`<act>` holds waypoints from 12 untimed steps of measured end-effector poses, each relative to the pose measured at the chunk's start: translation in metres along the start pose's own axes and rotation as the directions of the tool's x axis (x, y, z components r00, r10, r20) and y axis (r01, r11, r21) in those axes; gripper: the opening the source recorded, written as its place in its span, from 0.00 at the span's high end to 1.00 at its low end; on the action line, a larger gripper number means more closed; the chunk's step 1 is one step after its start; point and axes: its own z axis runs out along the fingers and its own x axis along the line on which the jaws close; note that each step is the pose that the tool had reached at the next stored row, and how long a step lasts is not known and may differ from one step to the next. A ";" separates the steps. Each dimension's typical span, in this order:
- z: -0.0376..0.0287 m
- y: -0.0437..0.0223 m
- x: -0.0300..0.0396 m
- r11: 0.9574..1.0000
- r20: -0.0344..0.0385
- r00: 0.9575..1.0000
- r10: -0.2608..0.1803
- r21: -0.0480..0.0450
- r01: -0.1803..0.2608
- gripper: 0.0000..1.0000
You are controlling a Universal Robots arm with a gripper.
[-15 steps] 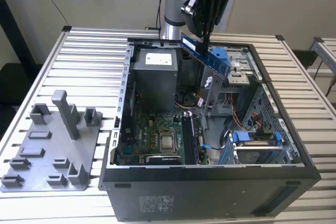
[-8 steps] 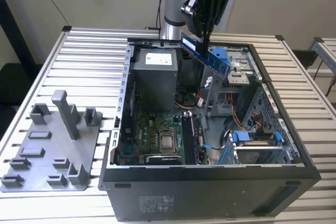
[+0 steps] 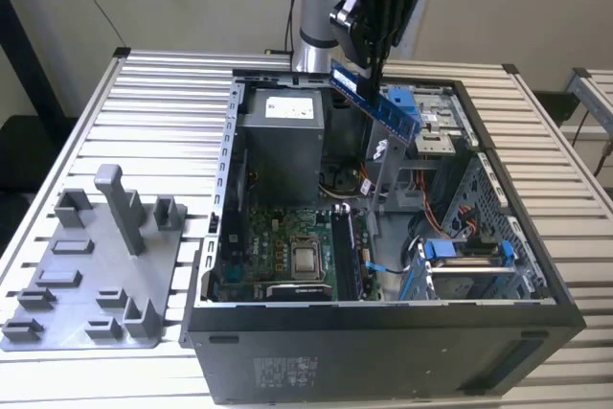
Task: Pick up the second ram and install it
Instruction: 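Insert the second ram into the second slot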
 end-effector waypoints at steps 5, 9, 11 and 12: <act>0.0003 0.0001 0.0001 1.000 -0.001 1.000 0.026 0.001 -0.026 0.86; 0.0006 0.0002 0.0002 0.998 -0.004 0.998 0.060 0.001 -0.060 0.86; 0.0009 0.0004 0.0004 0.997 -0.006 0.997 0.078 0.000 -0.078 0.86; 0.0011 0.0005 0.0004 0.996 -0.007 0.996 0.088 -0.001 -0.088 0.86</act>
